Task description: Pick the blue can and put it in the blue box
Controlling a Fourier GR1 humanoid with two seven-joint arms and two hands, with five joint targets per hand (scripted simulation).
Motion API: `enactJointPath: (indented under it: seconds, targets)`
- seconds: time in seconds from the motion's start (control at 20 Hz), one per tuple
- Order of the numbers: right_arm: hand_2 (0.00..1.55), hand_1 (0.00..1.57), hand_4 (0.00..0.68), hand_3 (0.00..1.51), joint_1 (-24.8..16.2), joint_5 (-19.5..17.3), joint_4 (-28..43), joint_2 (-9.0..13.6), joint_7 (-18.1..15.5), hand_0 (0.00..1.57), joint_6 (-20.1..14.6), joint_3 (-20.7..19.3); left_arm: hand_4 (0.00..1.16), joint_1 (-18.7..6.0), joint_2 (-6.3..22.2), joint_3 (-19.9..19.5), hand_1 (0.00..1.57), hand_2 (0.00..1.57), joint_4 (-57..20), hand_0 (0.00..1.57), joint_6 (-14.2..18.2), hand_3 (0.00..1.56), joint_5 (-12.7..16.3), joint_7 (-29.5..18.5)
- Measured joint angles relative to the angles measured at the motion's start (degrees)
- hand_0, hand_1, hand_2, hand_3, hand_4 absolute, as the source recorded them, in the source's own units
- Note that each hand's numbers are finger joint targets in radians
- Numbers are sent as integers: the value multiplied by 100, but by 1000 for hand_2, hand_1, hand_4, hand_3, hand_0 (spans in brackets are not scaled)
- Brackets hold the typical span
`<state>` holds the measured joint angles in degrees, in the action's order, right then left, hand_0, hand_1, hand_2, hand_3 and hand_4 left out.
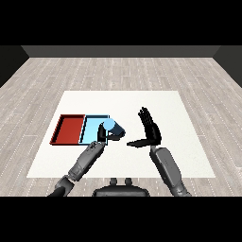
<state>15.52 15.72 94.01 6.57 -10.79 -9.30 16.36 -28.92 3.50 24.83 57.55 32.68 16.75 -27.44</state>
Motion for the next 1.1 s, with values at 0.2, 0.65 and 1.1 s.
enactJointPath:
  seconds: [0.2,0.65,1.1]
  targets:
    - [0,0,0,0,-322,177,473,263,-49,0,113,-392,1133,-101,445,-331,1567,1557,-49,1567,26,1486,-53,321]
    - [0,0,0,0,-627,484,687,418,-74,0,258,-949,1057,-931,1053,-967,1571,1562,-1873,1571,-171,1486,-254,866]
    - [0,0,0,0,-491,529,-116,133,-491,0,425,-1078,981,-1722,973,-1116,1571,1570,-4109,1571,-541,1465,-613,1103]
